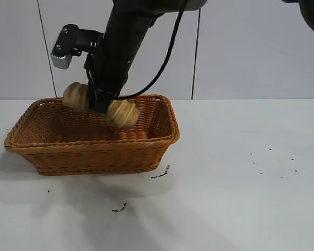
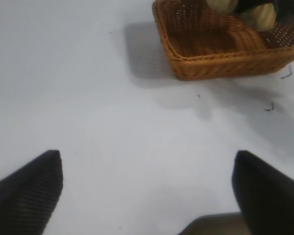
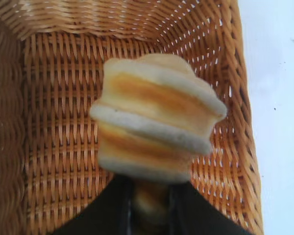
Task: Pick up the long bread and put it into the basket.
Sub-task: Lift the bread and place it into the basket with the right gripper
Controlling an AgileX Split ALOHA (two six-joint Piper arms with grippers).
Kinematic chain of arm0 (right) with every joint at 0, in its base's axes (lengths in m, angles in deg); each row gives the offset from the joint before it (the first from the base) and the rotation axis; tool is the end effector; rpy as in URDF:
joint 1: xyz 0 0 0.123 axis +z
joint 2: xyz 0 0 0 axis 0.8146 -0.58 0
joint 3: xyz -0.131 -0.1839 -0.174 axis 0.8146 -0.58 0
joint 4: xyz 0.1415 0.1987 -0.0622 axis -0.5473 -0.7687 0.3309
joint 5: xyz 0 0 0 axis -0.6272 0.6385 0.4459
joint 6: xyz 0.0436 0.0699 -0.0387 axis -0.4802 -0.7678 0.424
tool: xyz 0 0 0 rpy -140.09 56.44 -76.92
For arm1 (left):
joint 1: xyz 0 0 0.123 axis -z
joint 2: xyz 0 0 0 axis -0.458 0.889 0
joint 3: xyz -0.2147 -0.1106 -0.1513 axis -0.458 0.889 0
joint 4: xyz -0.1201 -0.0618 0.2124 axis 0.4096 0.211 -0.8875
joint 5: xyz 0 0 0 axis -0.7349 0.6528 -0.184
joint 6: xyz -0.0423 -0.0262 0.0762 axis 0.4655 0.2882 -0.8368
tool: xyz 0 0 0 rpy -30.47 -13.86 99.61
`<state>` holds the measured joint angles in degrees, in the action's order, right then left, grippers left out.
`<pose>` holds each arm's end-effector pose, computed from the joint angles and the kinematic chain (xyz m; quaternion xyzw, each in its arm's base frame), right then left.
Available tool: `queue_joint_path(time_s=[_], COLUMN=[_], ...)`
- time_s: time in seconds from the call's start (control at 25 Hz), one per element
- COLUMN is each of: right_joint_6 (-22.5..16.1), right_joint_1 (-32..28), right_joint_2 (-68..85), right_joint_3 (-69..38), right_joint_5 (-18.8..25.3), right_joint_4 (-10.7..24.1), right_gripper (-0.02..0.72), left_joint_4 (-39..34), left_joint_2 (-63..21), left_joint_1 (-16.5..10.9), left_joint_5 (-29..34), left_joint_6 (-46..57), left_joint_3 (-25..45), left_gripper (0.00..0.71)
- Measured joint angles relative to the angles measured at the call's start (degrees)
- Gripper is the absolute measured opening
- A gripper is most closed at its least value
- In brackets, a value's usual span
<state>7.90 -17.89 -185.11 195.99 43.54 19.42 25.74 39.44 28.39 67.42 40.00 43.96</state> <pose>0.4261 0.3305 0.1842 -0.6987 0.6588 0.0126 0.2787 -0.0063 -0.0029 0.2766 0.0422 0.8523 -0.0043 0.5213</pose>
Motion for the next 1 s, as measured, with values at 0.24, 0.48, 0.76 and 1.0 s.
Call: queue_joint_path(time_s=[0.24,0.48,0.76,1.0], right_joint_6=[0.0,-0.5,-4.01,-15.04], right_joint_1=[0.0,0.0,-0.07,-0.92], right_joint_2=[0.0,0.0,0.44,4.75], right_joint_3=[0.0,0.0,0.0,0.0], right_joint_5=[0.04,-0.01,-0.01,-0.8], right_joint_4=[-0.08,-2.1,-2.51,-3.01], right_gripper=[0.505,0.682,0.689,0.689], left_joint_4=[0.0,0.0,0.0,0.0], left_joint_2=[0.0,0.0,0.0,0.0], left_joint_1=[0.0,0.0,0.0,0.0], left_joint_5=[0.0,0.0,0.0,0.0], left_joint_6=[0.0,0.0,0.0,0.0], left_joint_3=[0.0,0.0,0.0,0.0], left_gripper=[0.692,0.692,0.692,0.692])
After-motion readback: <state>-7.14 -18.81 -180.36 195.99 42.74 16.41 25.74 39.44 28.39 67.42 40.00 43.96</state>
